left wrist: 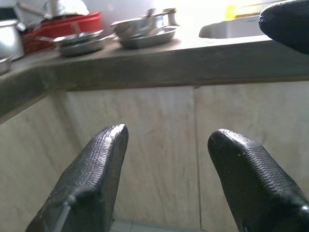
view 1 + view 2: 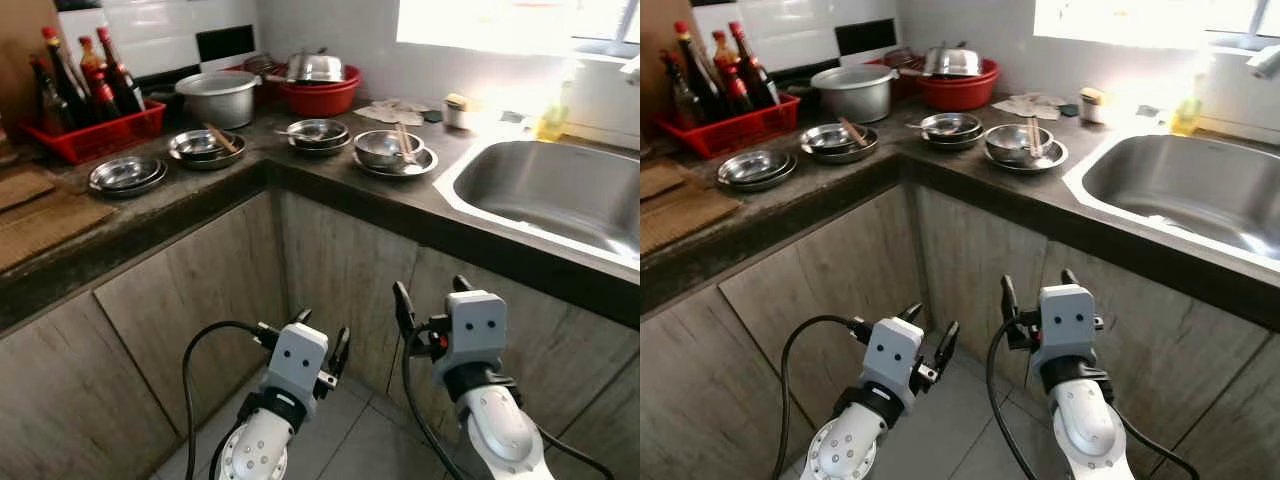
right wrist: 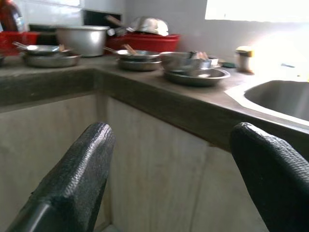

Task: Kitchen organization

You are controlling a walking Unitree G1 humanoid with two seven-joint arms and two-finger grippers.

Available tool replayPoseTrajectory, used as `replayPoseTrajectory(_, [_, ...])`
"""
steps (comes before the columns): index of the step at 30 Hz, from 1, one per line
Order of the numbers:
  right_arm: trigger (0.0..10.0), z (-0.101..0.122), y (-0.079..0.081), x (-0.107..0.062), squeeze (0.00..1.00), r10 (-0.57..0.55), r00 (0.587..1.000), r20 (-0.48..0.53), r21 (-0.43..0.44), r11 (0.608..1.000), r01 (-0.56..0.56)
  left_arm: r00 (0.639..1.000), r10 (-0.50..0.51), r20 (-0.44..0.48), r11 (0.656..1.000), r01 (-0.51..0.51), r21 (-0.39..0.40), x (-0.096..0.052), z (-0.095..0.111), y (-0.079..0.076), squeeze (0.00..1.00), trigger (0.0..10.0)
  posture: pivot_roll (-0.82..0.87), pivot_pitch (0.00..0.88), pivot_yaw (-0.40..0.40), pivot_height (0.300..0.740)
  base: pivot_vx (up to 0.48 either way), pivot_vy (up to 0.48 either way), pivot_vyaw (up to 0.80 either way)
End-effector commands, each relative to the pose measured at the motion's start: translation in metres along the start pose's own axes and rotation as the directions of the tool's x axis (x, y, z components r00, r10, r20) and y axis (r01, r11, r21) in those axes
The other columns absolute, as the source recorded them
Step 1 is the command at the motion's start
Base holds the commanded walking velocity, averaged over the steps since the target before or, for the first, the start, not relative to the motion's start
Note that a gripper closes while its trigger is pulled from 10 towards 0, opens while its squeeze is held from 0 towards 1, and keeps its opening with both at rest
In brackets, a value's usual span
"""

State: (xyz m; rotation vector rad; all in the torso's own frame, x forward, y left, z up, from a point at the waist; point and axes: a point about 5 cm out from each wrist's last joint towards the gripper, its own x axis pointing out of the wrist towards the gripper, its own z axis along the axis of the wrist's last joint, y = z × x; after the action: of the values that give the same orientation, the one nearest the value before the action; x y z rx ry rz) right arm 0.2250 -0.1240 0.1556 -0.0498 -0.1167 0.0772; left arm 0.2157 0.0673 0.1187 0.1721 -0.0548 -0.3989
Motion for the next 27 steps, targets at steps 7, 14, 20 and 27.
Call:
replayPoseTrajectory(7, [10.0,0.0029,0.0001,0.0044,0.0,0.007,1.0,0.015,-0.005,1.0,-0.007,1.0,0.009,0.004,1.0,-0.009,0.008,0.0018,0.0015,0.0019,0.0,10.0,0.18,0.0,-0.035,0.74,0.28,0.0,0.8])
replayPoseTrajectory(14, [10.0,0.0039,0.001,0.0063,0.0,0.016,1.0,0.019,-0.005,1.0,-0.016,1.0,0.012,0.005,1.0,-0.012,0.005,0.0021,0.0017,0.0016,0.0,10.0,0.18,0.0,-0.04,0.74,0.282,0.0,0.8])
replayPoseTrajectory(20, [10.0,0.0043,0.0015,0.0074,0.0,0.019,1.0,0.022,-0.005,1.0,-0.019,1.0,0.014,0.004,1.0,-0.014,0.004,0.0021,0.0016,0.002,0.0,10.0,0.19,0.0,-0.04,0.74,0.279,0.0,0.8])
replayPoseTrajectory(27, [10.0,0.0047,0.0021,0.0099,0.0,0.024,0.999,0.027,-0.004,1.0,-0.024,1.0,0.017,0.004,1.0,-0.017,0.007,0.0029,0.0015,0.0027,0.0,10.0,0.19,0.0,-0.044,0.74,0.283,0.0,0.8])
